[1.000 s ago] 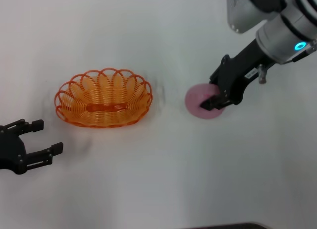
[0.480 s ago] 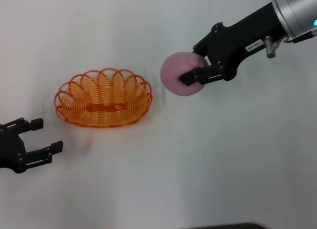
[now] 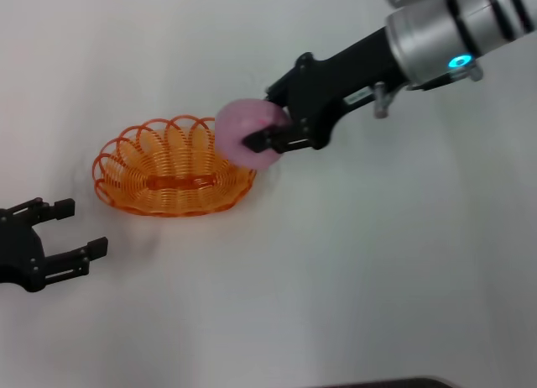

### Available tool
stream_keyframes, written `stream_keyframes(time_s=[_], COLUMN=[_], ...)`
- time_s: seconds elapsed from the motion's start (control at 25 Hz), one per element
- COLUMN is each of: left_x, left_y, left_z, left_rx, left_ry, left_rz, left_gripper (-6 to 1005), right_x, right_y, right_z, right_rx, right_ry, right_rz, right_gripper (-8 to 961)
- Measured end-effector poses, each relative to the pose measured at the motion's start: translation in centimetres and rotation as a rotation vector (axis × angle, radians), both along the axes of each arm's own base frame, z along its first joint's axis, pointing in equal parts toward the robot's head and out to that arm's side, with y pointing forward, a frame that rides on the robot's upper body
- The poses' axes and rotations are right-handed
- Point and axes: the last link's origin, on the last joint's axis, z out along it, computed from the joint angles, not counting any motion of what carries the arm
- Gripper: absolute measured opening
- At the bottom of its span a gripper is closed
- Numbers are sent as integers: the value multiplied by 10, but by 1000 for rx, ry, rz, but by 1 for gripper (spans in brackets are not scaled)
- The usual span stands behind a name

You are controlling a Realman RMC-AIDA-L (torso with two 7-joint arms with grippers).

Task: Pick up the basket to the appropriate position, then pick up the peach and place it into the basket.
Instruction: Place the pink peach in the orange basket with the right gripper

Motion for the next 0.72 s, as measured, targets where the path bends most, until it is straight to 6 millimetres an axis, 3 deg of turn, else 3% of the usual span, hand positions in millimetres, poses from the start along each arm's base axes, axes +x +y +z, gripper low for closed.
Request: stream_keyframes(time_s=[0.4, 0.72], left_x=[1, 0], left_y=[0, 0], left_z=[0, 2], left_rx=[-2, 11], left_ry=[-4, -5], left_rz=[-4, 0], left_gripper=[810, 810], right_x=[-12, -2], right_y=[9, 9], right_z=[-28, -44], right_rx=[68, 74], right_ry=[47, 12], right_rz=[17, 7], right_gripper=[328, 328])
